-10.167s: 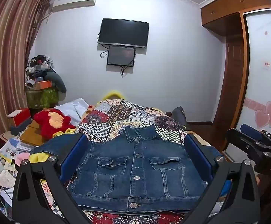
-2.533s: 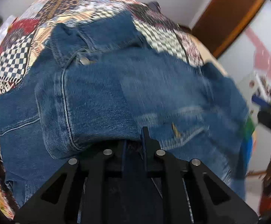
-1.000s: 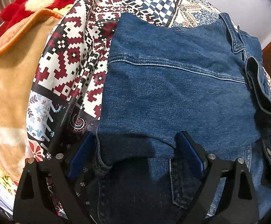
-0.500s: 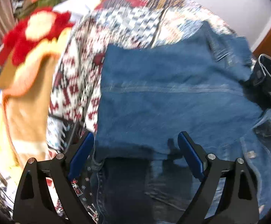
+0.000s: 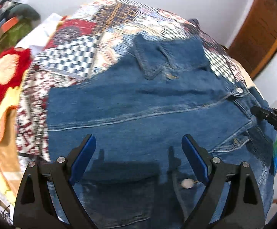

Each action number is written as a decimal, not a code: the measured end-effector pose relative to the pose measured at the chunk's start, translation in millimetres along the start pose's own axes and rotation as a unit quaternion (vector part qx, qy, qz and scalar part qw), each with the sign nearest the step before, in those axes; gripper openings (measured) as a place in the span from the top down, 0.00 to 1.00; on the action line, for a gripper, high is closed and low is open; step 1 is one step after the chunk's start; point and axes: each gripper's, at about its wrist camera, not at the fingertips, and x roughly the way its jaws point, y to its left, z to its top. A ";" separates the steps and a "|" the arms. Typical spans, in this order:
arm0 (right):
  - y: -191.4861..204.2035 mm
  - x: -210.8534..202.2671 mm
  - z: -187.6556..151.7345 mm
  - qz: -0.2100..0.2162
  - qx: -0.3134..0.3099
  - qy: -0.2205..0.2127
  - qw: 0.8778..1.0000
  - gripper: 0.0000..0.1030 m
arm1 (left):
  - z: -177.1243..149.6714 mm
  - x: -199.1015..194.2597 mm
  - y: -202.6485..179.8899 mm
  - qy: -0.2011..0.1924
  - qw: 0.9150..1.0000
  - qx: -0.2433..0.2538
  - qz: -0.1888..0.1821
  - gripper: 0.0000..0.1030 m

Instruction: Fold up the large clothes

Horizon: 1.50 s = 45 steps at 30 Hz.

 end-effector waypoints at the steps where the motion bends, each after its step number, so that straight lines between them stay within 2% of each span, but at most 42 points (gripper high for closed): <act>1: -5.5 -0.3 -2.8 -0.011 0.000 0.001 1.000 0.91 | -0.8 7.4 -4.6 0.009 1.000 0.002 -0.005 0.11; 4: -19.6 -1.7 -6.8 -0.050 -0.004 0.007 0.999 0.93 | -9.0 24.7 -15.7 0.036 0.999 0.004 -0.019 0.11; 7: -32.3 -3.0 -11.7 -0.090 -0.007 0.021 0.996 0.92 | -17.8 39.5 -28.3 0.059 0.998 0.020 -0.013 0.11; 11: -34.1 -13.4 -9.9 -0.078 -0.003 0.027 0.997 0.92 | -23.6 41.2 -32.2 0.052 0.998 0.029 -0.007 0.10; 15: -4.6 -16.5 2.6 -0.055 -0.038 0.031 0.997 0.92 | -24.6 40.6 -29.1 0.056 0.998 0.023 -0.014 0.10; 18: 23.4 -1.9 11.4 -0.032 -0.070 0.054 0.996 0.92 | -28.6 40.2 -28.2 0.051 0.998 0.021 -0.014 0.09; 20: 41.2 18.8 9.3 -0.043 -0.100 0.082 0.991 0.92 | -32.2 40.8 -27.7 0.048 0.999 0.018 -0.012 0.05; 23: 53.0 63.7 -4.8 -0.104 -0.155 0.136 0.973 0.92 | -39.3 42.1 -27.9 0.048 0.999 0.019 -0.009 0.02; 26: 52.1 66.5 -14.9 -0.111 -0.174 0.118 0.971 0.92 | -44.9 39.9 -28.7 0.037 0.999 0.021 -0.005 0.01; 30: 49.5 58.7 -17.3 -0.106 -0.173 0.119 0.972 0.90 | -45.2 41.2 -28.5 0.037 0.999 0.019 -0.007 0.01; 31: 48.3 56.9 -18.3 -0.108 -0.172 0.120 0.972 0.85 | -45.9 40.7 -28.9 0.036 0.999 0.019 -0.006 0.01; 33: 47.7 54.3 -19.5 -0.137 -0.181 0.114 0.967 0.61 | -46.8 40.1 -29.6 0.034 0.999 0.019 -0.003 0.01; 34: 46.8 50.9 -21.8 -0.176 -0.191 0.102 0.960 0.33 | -47.4 39.4 -29.7 0.033 0.999 0.019 -0.002 0.01; 35: 44.0 49.2 -20.9 -0.186 -0.194 0.093 0.959 0.22 | -47.3 38.6 -29.7 0.032 0.999 0.019 0.000 0.01; 39: 25.6 30.3 -21.9 -0.132 -0.136 0.091 0.978 0.22 | -46.0 34.5 -30.1 0.036 0.999 0.017 0.010 0.01; 41: 20.0 20.7 -22.6 -0.118 -0.112 0.095 0.982 0.22 | -43.5 29.7 -31.7 0.036 0.999 0.019 0.017 0.01; 45: 7.9 -13.6 -23.2 -0.100 -0.078 0.057 0.990 0.22 | -32.9 9.1 -40.9 0.011 0.999 0.025 0.018 0.01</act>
